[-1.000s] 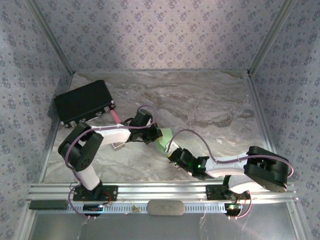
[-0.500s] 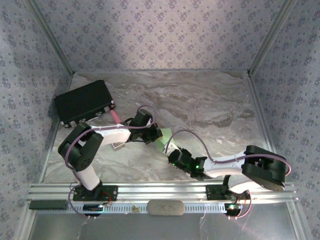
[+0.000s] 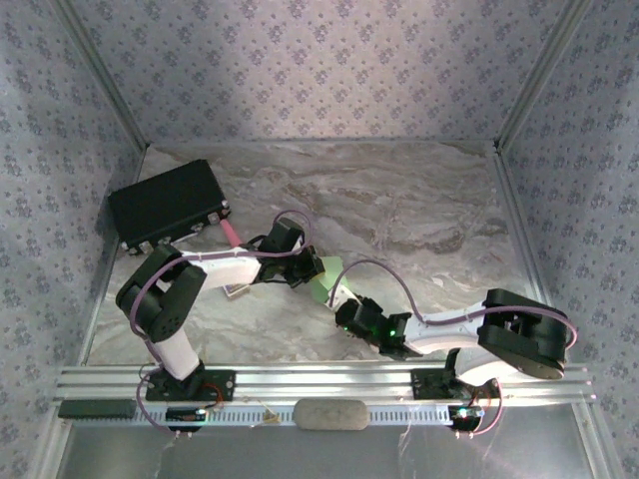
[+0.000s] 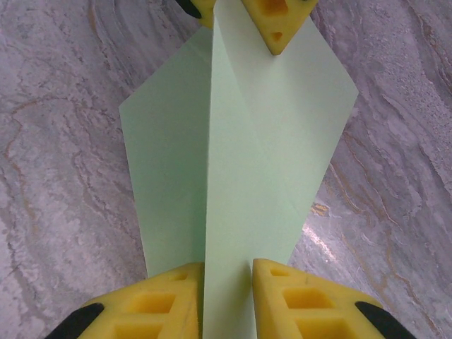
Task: Fold a paper plane with a square sheet of paper (pick it up from the middle)
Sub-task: Fourth fold the wing at the center of the table.
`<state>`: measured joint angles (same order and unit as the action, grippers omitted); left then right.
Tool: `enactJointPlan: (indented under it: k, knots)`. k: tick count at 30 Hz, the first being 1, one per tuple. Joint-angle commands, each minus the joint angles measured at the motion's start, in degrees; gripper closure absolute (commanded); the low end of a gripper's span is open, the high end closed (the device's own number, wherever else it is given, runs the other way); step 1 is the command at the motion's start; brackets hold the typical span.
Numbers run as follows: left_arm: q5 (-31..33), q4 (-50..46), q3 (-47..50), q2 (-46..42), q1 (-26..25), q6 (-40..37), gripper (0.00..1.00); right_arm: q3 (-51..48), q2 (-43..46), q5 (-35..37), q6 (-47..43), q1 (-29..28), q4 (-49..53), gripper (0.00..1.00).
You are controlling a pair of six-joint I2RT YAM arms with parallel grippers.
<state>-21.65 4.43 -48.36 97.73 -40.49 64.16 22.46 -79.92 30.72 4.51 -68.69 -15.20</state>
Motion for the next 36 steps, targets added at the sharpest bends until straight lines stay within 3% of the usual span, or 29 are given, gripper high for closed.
enactJointPlan:
  k: [1,36]
  knots:
    - [-1.1,-0.7,-1.3,-0.2,0.4,0.0,0.95,0.7,0.9,1.1,0.8,-0.3,-0.6,0.74]
    - [-1.3,-0.7,-1.2,0.1,0.4,0.0,0.96,0.8,1.3,-0.7,3.0,1.4,0.5,0.73]
